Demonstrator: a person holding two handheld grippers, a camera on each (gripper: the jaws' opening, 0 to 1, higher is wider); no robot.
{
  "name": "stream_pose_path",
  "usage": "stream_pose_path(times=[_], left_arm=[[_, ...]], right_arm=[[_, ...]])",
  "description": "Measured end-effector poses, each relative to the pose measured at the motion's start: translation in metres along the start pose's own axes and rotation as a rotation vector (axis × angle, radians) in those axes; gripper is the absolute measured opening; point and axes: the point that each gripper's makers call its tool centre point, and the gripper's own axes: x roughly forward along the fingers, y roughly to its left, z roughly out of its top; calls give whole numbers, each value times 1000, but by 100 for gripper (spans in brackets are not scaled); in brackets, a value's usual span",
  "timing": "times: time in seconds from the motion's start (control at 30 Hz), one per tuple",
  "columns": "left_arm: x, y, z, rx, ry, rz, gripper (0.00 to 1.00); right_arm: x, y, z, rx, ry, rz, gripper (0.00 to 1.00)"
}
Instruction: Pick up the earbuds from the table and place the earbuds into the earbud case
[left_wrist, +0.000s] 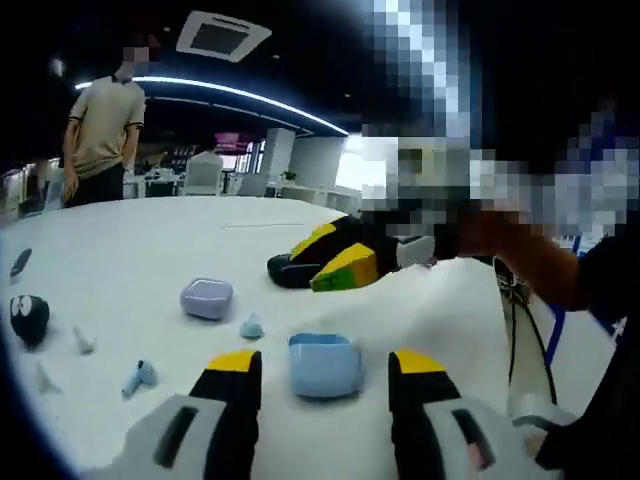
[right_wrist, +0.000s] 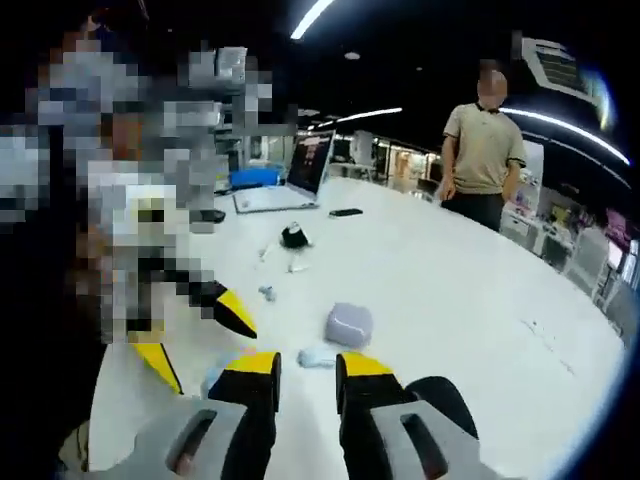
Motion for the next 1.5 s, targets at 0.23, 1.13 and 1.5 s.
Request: stream_pose_path(times=[0.23, 1.13, 1.5], left_arm=[[8, -8, -1, 67, 23, 21, 47], [-4, 10, -30, 127, 150, -131, 35], [-2, 1, -30, 112, 149, -189, 39]], right_arm=[[35, 10, -1, 4, 124, 47, 14], [45, 7, -2, 222, 2, 80, 0], [33, -2, -11, 372, -89, 74, 1]])
